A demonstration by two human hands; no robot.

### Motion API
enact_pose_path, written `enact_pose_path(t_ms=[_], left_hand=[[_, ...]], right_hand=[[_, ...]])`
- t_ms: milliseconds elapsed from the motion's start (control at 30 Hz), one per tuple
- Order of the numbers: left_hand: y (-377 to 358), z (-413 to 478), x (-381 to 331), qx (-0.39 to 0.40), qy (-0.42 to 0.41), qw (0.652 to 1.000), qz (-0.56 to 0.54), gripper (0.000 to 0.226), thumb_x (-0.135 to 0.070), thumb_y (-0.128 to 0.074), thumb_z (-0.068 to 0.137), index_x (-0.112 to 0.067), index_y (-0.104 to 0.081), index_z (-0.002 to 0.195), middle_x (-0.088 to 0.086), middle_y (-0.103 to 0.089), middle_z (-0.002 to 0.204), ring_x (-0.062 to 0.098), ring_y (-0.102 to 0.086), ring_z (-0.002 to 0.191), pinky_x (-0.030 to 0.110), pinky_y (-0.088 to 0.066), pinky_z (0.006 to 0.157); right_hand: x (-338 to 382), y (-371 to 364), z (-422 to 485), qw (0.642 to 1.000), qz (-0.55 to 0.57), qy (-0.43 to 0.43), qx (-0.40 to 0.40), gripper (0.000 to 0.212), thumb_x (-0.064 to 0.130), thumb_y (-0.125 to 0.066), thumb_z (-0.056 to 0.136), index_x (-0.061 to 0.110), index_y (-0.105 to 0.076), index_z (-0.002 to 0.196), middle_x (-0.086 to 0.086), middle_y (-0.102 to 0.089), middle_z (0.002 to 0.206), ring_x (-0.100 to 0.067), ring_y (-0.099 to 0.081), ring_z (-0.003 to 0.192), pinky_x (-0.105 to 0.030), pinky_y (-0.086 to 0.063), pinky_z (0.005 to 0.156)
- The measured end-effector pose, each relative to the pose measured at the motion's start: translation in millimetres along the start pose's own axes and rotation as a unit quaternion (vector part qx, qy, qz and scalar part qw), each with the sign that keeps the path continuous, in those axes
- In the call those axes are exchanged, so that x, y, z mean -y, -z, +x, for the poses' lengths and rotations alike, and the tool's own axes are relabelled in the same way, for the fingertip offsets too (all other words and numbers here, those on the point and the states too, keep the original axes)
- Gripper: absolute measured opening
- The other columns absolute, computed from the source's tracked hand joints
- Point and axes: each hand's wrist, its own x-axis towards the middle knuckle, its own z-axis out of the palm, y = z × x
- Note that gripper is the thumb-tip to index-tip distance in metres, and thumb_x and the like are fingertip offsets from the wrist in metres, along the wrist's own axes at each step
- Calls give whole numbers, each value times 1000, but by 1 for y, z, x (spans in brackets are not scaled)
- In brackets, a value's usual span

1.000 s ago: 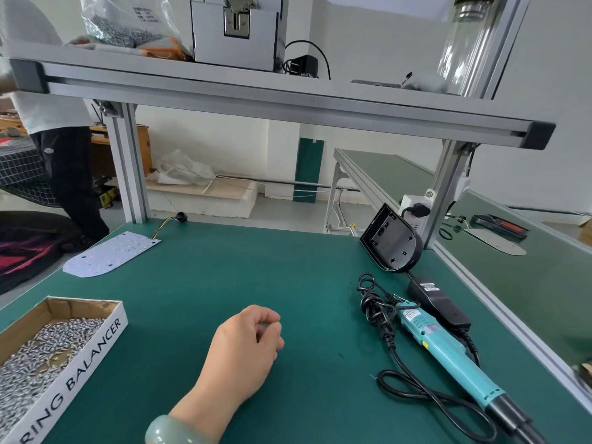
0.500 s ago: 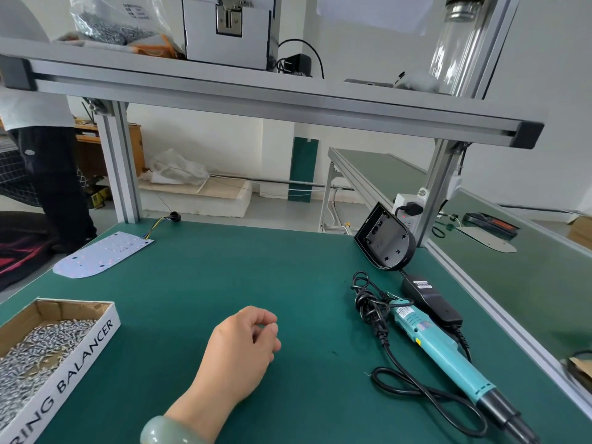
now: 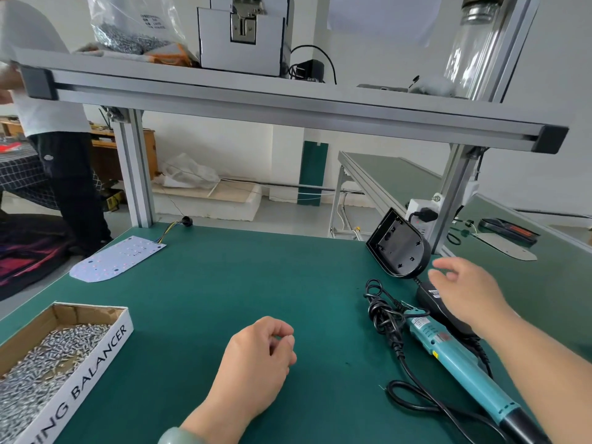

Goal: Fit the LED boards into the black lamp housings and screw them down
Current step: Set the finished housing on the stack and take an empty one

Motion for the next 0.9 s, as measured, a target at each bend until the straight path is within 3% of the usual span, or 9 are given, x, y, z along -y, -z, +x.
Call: enact_pose_path(t_ms=[100, 200, 400, 467, 533, 600, 667, 767, 900], left_hand=[[-1, 0, 1, 0, -1, 1000, 10, 10, -25, -53, 93, -33, -56, 88, -19, -69, 70, 4, -63, 61, 14, -50, 60], [-1, 1, 1, 0, 1, 1000, 17, 10, -24, -53, 93, -33, -56, 87, -18, -69, 68, 2, -63, 62, 16, -51, 64], [-1, 1, 1, 13, -5, 1000, 20, 11, -27, -52, 93, -36, -54, 87, -14, -69, 70, -2, -62, 64, 18, -53, 68], [-1, 1, 2, 14, -4, 1000, 17, 11, -28, -52, 94, -36, -53, 87, -14, -69, 71, -2, -62, 64, 17, -52, 67], [-2, 2, 2, 15, -1, 1000, 17, 12, -28, -51, 94, -37, -52, 86, -14, -69, 71, -1, -62, 65, 18, -52, 67], [-3, 4, 3, 12, 2, 1000, 20, 12, -27, -51, 94, -37, -52, 86, -13, -69, 72, 0, -63, 66, 19, -53, 66], [-3, 4, 3, 9, 5, 1000, 23, 13, -27, -51, 94, -36, -52, 86, -13, -69, 72, 0, -63, 65, 17, -52, 66], [-2, 6, 1, -13, 8, 1000, 18, 12, -26, -52, 93, -36, -52, 86, -14, -69, 73, 1, -63, 66, 16, -51, 64], [18, 27, -9, -119, 14, 993, -14, 8, -24, -59, 90, -28, -60, 97, -10, -70, 76, 10, -66, 73, 24, -50, 64]], right_hand=[[9, -20, 24, 993, 92, -62, 28, 39, 31, -54, 96, 20, -54, 134, -6, -51, 141, -25, -52, 117, -33, -36, 89], [9, -35, 44, 972, 193, -121, 60, 42, 30, -59, 94, 20, -55, 135, -6, -46, 145, -28, -47, 127, -35, -36, 99], [3, -49, 67, 955, 184, -191, 134, 46, 30, -55, 97, 16, -49, 140, -11, -41, 149, -36, -40, 133, -47, -28, 111], [3, -51, 73, 963, 160, -198, 93, 36, 27, -49, 100, 4, -57, 126, -18, -52, 135, -37, -52, 114, -46, -39, 101], [6, -48, 72, 971, 149, -185, 28, 29, 25, -44, 100, 5, -61, 111, -19, -59, 112, -32, -56, 85, -36, -48, 74], [12, -42, 65, 975, 134, -163, -68, 30, 24, -48, 98, 15, -62, 123, -14, -64, 97, -27, -56, 57, -24, -46, 49], [20, -36, 50, 968, 162, -133, -136, 26, 19, -53, 96, 21, -67, 117, -8, -65, 82, -23, -48, 44, -25, -40, 42], [43, -36, 18, 942, 288, -139, -107, 30, 4, -53, 93, 23, -65, 112, -4, -63, 102, -23, -60, 61, -30, -49, 46], [77, -50, -32, 837, 508, -201, 14, 69, -11, -47, 91, 32, -40, 145, 3, -42, 125, -22, -63, 90, -22, -53, 45]])
